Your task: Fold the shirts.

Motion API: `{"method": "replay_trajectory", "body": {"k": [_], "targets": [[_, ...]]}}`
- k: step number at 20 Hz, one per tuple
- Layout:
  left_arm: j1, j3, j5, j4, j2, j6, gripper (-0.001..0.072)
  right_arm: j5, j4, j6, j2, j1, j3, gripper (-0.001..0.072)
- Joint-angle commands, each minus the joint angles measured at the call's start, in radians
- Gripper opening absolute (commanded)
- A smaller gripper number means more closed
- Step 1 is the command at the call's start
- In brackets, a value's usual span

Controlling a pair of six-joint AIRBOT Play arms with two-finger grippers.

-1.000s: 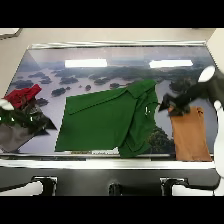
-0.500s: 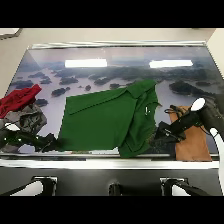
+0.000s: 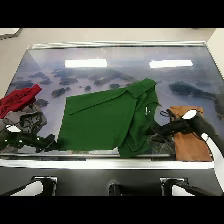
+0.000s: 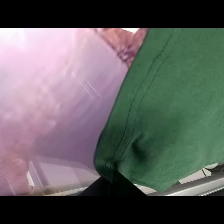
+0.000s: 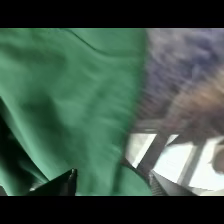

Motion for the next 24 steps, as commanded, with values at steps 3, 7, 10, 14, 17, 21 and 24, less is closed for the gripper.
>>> {"method": "replay_trajectory", "body": {"k": [3, 7, 10, 14, 17, 21, 24], "targets": [[0.001, 0.003, -0.037, -0.004, 0.003, 0.005, 0.0030, -0.225, 0.070, 0.037, -0.057, 0.080, -0.010, 0.0106], [0.001, 0.054, -0.065, -0.003, 0.003, 0.005, 0.0029, -0.148, 0.048, 0.011, -0.040, 0.077, 0.053, 0.0032], [0.001, 0.229, -0.106, -0.035, 0.075, 0.012, 0.0028, -0.122, -0.014, -0.023, 0.097, 0.077, 0.189, 0.0031], [0.002, 0.689, 0.086, -0.303, 0.330, -0.008, 0.0029, -0.318, -0.206, -0.092, 0.393, 0.077, 0.578, 0.0033], [0.002, 1.054, 0.325, -0.222, 0.481, -0.150, 0.0028, -0.544, -0.422, -0.022, 0.582, 0.077, 0.861, 0.0033], [0.002, 1.202, 0.378, -0.203, 0.639, -0.196, 0.0028, -0.446, -0.518, 0.164, 0.744, 0.077, 0.968, 0.0033], [0.002, 1.202, 0.423, -0.104, 0.670, -0.254, 0.0029, -0.433, -0.527, 0.183, 0.772, 0.077, 0.968, 0.0033]]}}
